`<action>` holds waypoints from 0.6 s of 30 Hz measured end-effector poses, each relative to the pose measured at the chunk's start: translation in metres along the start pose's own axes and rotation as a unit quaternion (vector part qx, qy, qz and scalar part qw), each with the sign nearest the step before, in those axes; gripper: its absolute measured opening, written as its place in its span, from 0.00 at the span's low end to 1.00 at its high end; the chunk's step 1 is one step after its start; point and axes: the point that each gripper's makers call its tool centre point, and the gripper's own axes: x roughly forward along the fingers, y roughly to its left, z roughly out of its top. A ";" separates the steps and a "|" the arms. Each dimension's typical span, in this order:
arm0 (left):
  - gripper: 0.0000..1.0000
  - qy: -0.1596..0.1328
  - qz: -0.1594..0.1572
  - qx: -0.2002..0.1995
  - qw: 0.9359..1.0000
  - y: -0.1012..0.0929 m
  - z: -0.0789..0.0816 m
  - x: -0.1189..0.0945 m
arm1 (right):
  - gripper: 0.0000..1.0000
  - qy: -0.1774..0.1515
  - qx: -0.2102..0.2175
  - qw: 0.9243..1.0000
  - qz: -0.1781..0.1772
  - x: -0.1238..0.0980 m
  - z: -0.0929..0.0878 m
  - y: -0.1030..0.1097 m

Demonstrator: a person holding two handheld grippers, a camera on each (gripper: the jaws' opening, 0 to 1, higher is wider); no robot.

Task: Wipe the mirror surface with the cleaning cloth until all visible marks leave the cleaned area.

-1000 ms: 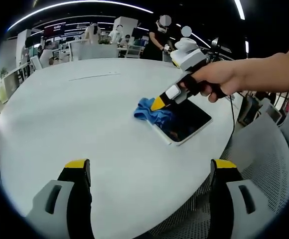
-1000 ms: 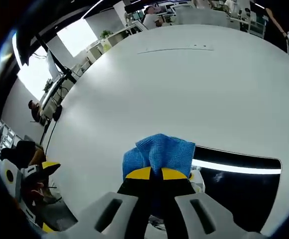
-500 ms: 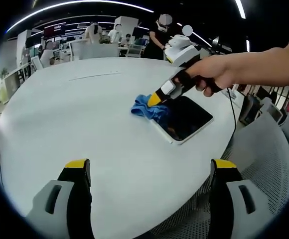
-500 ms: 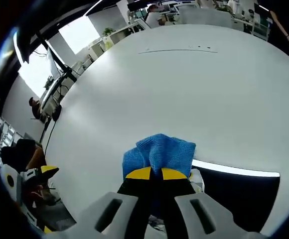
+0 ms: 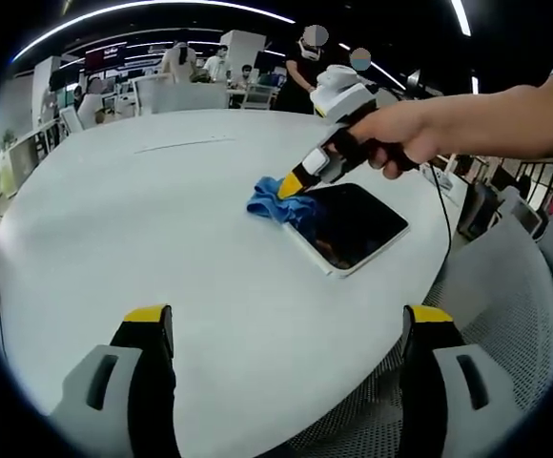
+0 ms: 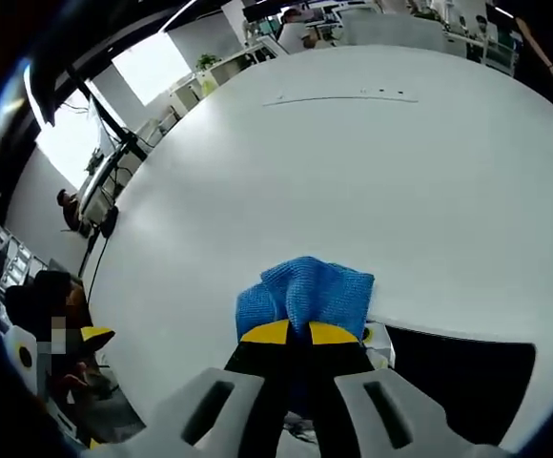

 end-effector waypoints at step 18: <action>0.99 0.000 0.000 0.001 1.000 0.000 0.001 0.000 | 0.00 0.000 0.001 1.000 0.005 -0.001 0.000 -0.006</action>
